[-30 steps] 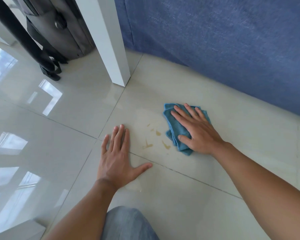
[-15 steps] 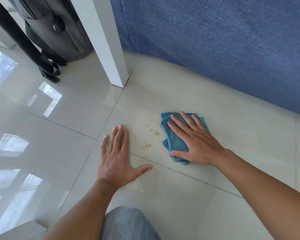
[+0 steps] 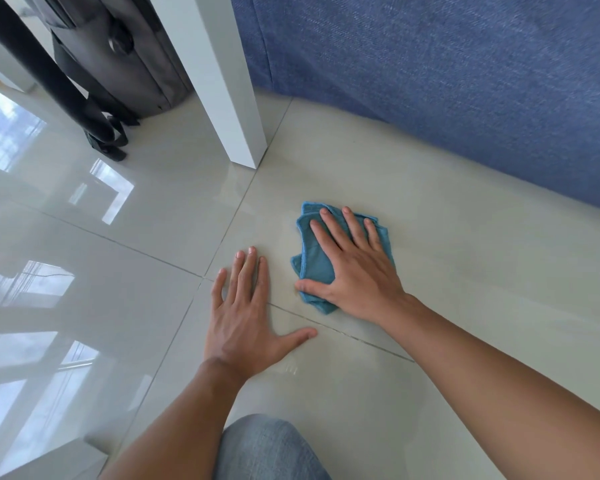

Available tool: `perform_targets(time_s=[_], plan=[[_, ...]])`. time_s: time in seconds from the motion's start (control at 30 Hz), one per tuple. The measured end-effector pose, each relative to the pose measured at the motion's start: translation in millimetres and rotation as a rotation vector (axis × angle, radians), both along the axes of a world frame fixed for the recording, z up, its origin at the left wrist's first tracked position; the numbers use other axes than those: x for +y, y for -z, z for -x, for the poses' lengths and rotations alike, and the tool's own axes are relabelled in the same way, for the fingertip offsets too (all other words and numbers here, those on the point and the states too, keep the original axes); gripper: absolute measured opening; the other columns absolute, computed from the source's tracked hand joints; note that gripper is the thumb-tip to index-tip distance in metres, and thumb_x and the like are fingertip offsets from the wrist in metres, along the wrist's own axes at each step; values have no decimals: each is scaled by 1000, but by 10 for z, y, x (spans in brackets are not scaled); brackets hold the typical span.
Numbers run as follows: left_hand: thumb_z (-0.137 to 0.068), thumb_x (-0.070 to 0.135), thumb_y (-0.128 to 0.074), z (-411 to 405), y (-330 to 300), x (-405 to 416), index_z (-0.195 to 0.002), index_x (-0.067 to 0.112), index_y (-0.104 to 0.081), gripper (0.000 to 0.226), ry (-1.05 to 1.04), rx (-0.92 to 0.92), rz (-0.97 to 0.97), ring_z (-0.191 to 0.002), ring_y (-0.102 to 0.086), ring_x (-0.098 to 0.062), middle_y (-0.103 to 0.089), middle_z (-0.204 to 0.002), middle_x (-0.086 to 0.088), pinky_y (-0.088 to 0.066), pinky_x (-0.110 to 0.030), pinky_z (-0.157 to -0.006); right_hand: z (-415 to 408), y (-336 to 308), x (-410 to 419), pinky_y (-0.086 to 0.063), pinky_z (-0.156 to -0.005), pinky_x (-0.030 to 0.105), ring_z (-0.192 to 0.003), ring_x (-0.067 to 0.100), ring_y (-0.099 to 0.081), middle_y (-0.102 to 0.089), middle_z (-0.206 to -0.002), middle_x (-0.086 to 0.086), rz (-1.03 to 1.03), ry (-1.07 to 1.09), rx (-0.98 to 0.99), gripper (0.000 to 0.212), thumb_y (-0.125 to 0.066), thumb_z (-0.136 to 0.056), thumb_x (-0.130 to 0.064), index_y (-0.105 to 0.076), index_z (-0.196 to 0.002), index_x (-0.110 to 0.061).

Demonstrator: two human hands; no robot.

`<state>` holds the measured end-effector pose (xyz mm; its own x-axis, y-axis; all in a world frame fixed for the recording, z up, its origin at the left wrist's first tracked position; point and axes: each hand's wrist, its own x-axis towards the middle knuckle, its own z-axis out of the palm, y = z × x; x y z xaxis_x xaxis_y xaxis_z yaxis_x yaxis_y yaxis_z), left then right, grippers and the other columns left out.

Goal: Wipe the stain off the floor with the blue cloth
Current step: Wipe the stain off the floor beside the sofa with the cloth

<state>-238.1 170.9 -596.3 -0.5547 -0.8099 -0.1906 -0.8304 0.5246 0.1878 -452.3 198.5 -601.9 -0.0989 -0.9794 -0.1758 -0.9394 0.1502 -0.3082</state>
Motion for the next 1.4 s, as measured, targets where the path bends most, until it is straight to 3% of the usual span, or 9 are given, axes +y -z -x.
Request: perform_targets(time_s=[0.33, 0.6, 0.8, 0.93, 1.17, 1.4], plan=[[-65, 100, -36, -6, 8, -8, -160, 9, -12, 134, -17, 22, -5, -156, 8, -21, -2, -169, -8, -3, -47, -126, 438, 18, 145, -2, -128, 48, -158, 16, 8, 0, -172, -12, 32, -66, 60, 81, -31, -96, -71, -10, -163, -30], [-65, 101, -33, -22, -60, 18, -160, 12, -1, 134, -21, 12, -18, -155, 15, -19, 7, -169, -5, 3, -45, -126, 678, -32, 743, 4, -128, 46, -159, 20, 7, -1, -173, -6, -17, 119, 115, 84, -27, -95, -70, -9, -163, -25], [-66, 98, -38, -23, -96, 30, -160, 13, -9, 130, -44, 79, -51, -156, 7, -17, -2, -169, -3, -1, -43, -126, 395, -55, 1041, 1, -128, 50, -159, 24, 7, -2, -173, -2, -37, 106, 131, 86, -30, -94, -70, -13, -163, -22], [-66, 96, -42, -204, -95, 31, -160, 13, -5, 131, -34, 96, -56, -156, 5, -13, -3, -169, -3, -4, -38, -126, 326, -60, 1089, -3, -127, 52, -159, 21, 7, -4, -173, -7, -14, 95, 81, 86, -33, -93, -72, -15, -163, -25], [-68, 95, -36, -247, -67, 75, -160, 9, -5, 130, -16, 46, -14, -156, 3, -16, -6, -169, -7, 2, -40, -126, 548, -33, 1462, 1, -127, 55, -159, 26, 2, -4, -173, -5, -33, 355, 176, 87, -27, -93, -73, -13, -163, -23], [-68, 97, -36, -252, -58, 46, -160, 7, -4, 132, 5, 13, -8, -156, 4, -17, -5, -169, -7, 1, -46, -126, 602, -39, 1446, -1, -127, 55, -159, 28, 3, -2, -173, -2, -58, 289, 188, 88, -26, -93, -72, -10, -163, -21]])
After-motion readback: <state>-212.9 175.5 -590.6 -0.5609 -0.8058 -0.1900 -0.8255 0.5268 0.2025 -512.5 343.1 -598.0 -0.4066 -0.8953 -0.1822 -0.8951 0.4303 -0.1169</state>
